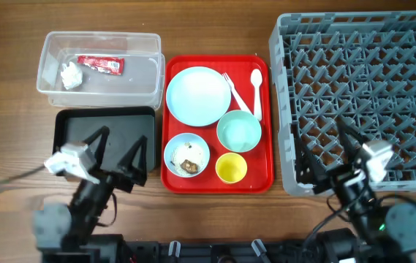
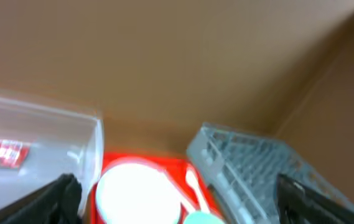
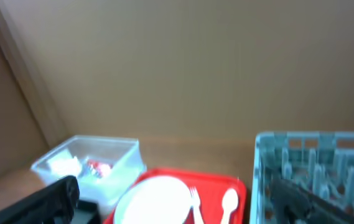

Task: Sort waste into correct bins and load items into the dishwasher rack
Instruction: 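Grasp the yellow cup on the red tray with the left gripper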

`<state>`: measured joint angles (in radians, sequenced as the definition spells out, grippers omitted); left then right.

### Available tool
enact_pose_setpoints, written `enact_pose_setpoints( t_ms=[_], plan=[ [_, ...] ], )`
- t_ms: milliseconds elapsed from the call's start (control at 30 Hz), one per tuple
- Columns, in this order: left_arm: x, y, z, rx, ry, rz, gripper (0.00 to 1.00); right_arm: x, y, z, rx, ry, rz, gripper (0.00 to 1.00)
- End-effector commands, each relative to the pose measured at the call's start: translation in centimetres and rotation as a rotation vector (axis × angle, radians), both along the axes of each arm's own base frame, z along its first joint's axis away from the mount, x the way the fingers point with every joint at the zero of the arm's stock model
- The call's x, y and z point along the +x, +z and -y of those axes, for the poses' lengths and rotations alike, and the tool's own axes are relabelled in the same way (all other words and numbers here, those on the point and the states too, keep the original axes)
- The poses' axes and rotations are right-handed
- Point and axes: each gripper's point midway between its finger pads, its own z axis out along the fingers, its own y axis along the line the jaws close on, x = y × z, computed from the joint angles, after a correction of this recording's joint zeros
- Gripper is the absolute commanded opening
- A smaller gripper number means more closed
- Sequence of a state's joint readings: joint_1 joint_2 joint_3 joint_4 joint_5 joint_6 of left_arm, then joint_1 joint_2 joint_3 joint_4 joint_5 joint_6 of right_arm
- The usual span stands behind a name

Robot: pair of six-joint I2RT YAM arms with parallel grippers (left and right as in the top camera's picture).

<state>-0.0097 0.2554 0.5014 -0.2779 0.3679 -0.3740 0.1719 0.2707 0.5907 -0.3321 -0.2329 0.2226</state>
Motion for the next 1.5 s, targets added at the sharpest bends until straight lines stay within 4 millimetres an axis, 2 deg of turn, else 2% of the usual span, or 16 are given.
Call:
enact_pose_setpoints(
  t_ms=[0,133,267,400,467,567,733,833,933,1000,1067,1100,1133,1300,1400,1467],
  plan=[
    [0.9,2.8,0.6,-0.002,-0.043,-0.189,1.00,1.1,1.7,-1.4,-0.040,0.076,-0.168,1.00],
    [1.4,5.8,3.3,-0.070,-0.214,-0.383,1.00,2.8,2.6,-2.9,-0.042,0.147,-0.378,1.00],
    [1.7,5.8,5.6,-0.126,-0.359,-0.438,1.00,3.1,2.7,-5.1,-0.018,0.284,-0.431,1.00],
    [1.9,0.1,7.9,-0.067,-0.390,-0.693,1.00,4.5,-0.1,-4.9,-0.005,0.245,-0.566,1.00],
    [1.0,-4.0,9.5,0.047,-0.400,-0.850,0.98,5.1,-1.3,-4.4,0.012,0.197,-0.627,1.00],
    [-0.3,-8.8,12.2,0.231,-0.433,-1.003,0.91,5.6,-1.5,-3.8,0.024,0.149,-0.637,1.00],
    [-0.3,-15.6,16.0,0.509,-0.426,-1.088,0.83,5.5,-1.7,-3.7,0.035,0.133,-0.653,1.00],
    [0.0,-19.5,18.2,0.582,-0.449,-1.131,0.68,5.3,-1.8,-3.7,0.035,0.138,-0.660,1.00],
    [0.7,-22.6,19.0,0.591,-0.428,-1.185,0.58,5.2,-1.8,-3.8,0.038,0.144,-0.665,1.00],
    [0.7,-24.0,19.1,0.607,-0.423,-1.213,0.41,5.2,-1.8,-3.8,0.040,0.144,-0.666,1.00],
    [0.7,-24.4,19.1,0.612,-0.421,-1.222,0.28,5.2,-1.8,-3.8,0.040,0.143,-0.666,1.00],
    [0.7,-24.4,19.1,0.612,-0.422,-1.224,0.13,5.2,-1.8,-3.8,0.040,0.143,-0.666,1.00],
    [0.6,-24.2,19.1,0.607,-0.426,-1.225,0.04,5.2,-1.8,-3.8,0.040,0.143,-0.666,1.00],
    [0.0,-20.6,18.7,0.568,-0.445,-1.201,0.04,5.3,-1.8,-3.8,0.051,0.140,-0.668,1.00],
    [0.2,-15.4,18.3,0.430,-0.492,-1.153,0.04,5.2,-1.4,-4.2,0.083,0.156,-0.670,0.99],
    [1.7,-12.4,17.2,0.309,-0.487,-1.084,0.04,4.5,-0.1,-6.0,0.089,0.295,-0.623,0.90]
  ],
)
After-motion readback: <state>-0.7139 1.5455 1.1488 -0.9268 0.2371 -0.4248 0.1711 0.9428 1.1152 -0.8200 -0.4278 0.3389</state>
